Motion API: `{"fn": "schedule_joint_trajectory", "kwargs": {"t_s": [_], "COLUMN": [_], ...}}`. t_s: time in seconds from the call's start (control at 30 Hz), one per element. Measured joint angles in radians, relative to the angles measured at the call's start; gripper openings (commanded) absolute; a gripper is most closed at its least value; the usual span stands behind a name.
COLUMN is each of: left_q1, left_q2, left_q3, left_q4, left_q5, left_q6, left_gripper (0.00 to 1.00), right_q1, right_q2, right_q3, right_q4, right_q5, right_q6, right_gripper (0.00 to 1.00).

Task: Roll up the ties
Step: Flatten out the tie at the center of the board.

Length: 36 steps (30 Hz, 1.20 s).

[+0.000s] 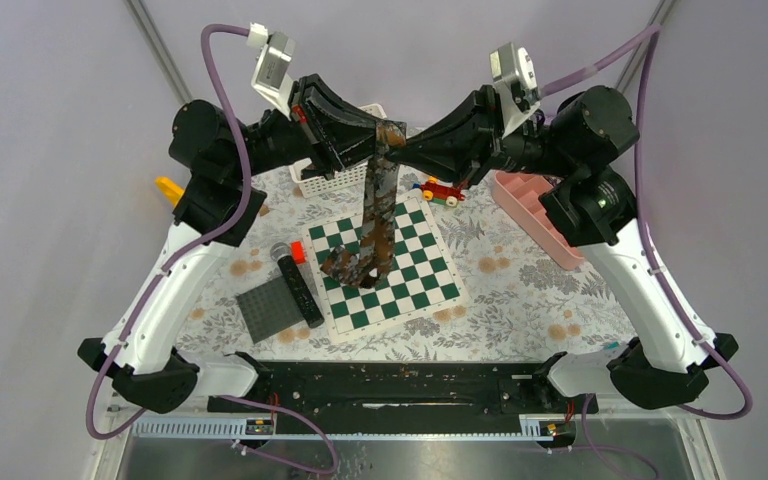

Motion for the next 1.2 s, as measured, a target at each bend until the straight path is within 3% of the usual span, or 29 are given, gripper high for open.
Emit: {"fn": "schedule_joint_trajectory", "kwargs": {"t_s": [0.17, 0.37, 0.7, 0.87, 1.07, 1.2], "left_q1": [0.0, 0.011, 0.091, 0.113, 0.118, 0.118], "left_q2": [0.051, 0.132, 0.183, 0.24, 0.285, 0.298], "left_q3": [0.148, 0.409, 0.583, 0.651, 0.663, 0.66], "left_q4": [-0.115, -0.26, -0.248, -0.207, -0.2, -0.207], "left_q5": [-0.013, -0.064, -0.179, -0.214, -0.218, -0.203], "left_q6": [0.032, 0.049, -0.027, -0.108, -0.166, -0.19], "left_gripper": [0.0, 0.0, 0.0, 0.0, 0.0, 0.0], "right_q1": [0.0, 0.0, -0.002, -0.002, -0.002, -0.002], "right_q2": [-0.039, -0.108, -0.278, -0.32, -0.311, -0.249], "right_q3": [-0.072, -0.18, -0.388, -0.445, -0.428, -0.295], "right_q4": [-0.006, -0.008, -0.007, -0.007, -0.059, -0.143], "right_q5": [0.047, 0.148, 0.382, 0.414, 0.395, 0.344], "right_q6": [-0.02, -0.066, -0.161, -0.189, -0.211, -0.223], "right_gripper": [0.44, 0.7, 0.74, 0.74, 0.74, 0.74]}}
